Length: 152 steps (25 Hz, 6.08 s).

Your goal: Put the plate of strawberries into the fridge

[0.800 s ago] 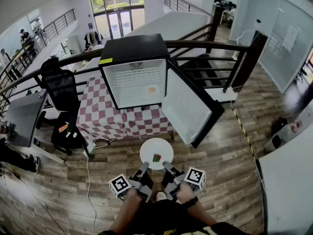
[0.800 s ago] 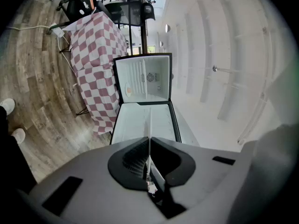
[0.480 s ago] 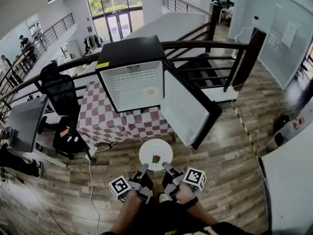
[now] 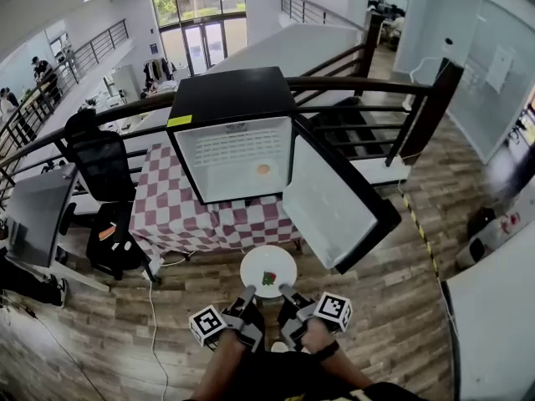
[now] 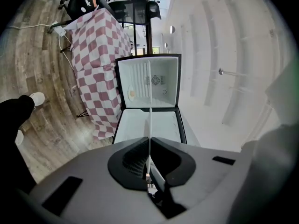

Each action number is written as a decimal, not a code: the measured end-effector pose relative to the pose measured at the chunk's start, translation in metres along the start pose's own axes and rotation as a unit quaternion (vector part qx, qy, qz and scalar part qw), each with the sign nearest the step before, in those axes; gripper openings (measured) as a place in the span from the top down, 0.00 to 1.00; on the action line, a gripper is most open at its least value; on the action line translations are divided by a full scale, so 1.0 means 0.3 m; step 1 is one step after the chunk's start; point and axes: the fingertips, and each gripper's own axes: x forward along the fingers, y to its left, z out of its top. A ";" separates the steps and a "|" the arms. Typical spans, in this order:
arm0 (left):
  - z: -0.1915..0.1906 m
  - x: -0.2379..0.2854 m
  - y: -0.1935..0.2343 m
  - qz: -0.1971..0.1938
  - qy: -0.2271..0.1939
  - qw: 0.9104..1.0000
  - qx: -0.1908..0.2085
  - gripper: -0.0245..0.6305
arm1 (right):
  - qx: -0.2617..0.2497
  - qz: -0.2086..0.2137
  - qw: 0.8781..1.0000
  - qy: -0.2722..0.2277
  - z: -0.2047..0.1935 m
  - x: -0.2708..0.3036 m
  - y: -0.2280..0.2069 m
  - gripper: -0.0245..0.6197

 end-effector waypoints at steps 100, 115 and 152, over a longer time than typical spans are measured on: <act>1.140 0.883 -0.167 0.012 0.023 0.986 0.167 0.72 | -0.206 0.055 0.977 -0.021 0.630 1.273 0.492 0.58; 1.133 0.765 -0.242 0.084 -0.002 0.840 0.536 0.72 | -0.585 0.001 0.808 -0.069 0.588 1.130 0.564 0.58; 1.118 0.948 -0.186 0.132 0.011 0.807 0.576 0.92 | -0.668 -0.011 0.742 0.051 0.500 1.325 0.489 0.89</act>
